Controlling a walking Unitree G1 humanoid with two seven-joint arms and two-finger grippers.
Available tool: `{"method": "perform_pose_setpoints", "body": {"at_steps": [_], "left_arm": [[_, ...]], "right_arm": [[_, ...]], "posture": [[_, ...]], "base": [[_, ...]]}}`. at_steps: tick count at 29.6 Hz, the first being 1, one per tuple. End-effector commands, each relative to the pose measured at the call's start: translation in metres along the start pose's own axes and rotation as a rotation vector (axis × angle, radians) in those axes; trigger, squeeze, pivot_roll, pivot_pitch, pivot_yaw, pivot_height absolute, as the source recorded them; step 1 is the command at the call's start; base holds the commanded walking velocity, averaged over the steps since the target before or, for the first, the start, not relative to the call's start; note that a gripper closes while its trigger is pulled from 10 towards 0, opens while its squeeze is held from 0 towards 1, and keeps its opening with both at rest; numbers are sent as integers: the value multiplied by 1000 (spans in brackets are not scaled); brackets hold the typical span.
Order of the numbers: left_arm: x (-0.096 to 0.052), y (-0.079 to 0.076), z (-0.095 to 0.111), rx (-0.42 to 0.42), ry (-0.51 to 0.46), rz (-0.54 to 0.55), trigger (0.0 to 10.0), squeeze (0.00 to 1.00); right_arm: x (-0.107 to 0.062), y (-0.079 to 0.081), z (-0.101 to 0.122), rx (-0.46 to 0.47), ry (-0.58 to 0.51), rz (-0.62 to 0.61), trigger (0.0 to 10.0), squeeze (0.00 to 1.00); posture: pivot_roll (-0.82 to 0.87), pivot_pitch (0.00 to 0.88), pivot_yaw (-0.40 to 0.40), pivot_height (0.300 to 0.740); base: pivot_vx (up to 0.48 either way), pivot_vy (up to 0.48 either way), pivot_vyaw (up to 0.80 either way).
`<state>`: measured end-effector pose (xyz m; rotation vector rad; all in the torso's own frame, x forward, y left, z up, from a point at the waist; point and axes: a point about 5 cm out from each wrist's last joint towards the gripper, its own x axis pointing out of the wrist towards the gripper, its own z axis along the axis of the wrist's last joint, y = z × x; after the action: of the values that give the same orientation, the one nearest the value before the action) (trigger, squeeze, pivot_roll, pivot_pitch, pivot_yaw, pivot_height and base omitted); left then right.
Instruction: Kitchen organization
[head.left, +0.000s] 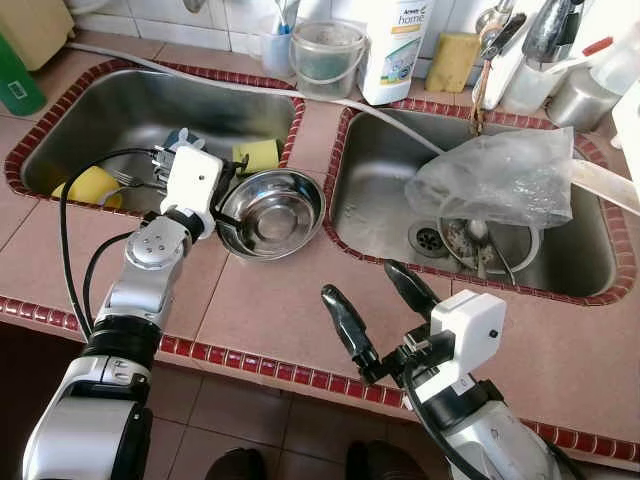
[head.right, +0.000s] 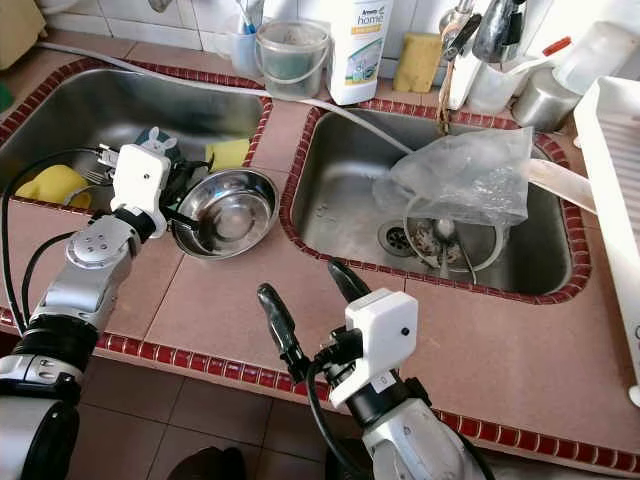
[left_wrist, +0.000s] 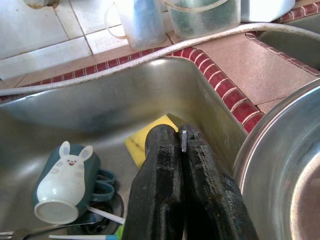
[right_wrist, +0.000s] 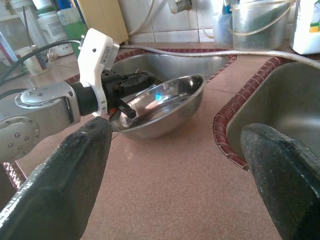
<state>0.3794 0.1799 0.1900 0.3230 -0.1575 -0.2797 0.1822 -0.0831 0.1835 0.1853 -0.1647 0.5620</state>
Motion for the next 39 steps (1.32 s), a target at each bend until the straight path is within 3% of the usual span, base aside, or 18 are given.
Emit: {"method": "perform_pose_setpoints", "body": {"at_steps": [1,6,7,8,10,21,39], "left_arm": [[2,1,4,13,-9,-12,10000,0],[3,3,3,21,-5,-13,10000,0],[5,24,15,18,-33,17,10000,0],[5,24,15,18,-33,17,10000,0],[5,50,39,-21,-114,38,10000,0],[8,46,43,-19,-129,-4,10000,0],[-8,79,25,120,10,32,10000,0]], "right_arm": [[-2,2,4,1,-9,1,10000,0],[-4,3,6,9,4,0,10000,0],[-12,8,9,25,21,36,10000,0],[-12,8,9,25,21,36,10000,0],[-23,14,13,45,41,94,10000,0],[-22,13,15,43,45,98,10000,0],[-35,9,22,28,64,82,10000,0]], "posture": [[-214,265,-10,711],[-220,271,-9,711],[-218,270,-16,711],[-218,270,-16,711],[-220,263,-14,711],[-216,256,-13,711],[-223,271,-8,711]], "base": [[0,0,0],[0,0,0],[0,0,0],[0,0,0],[0,0,0],[0,0,0],[0,0,0]]}}
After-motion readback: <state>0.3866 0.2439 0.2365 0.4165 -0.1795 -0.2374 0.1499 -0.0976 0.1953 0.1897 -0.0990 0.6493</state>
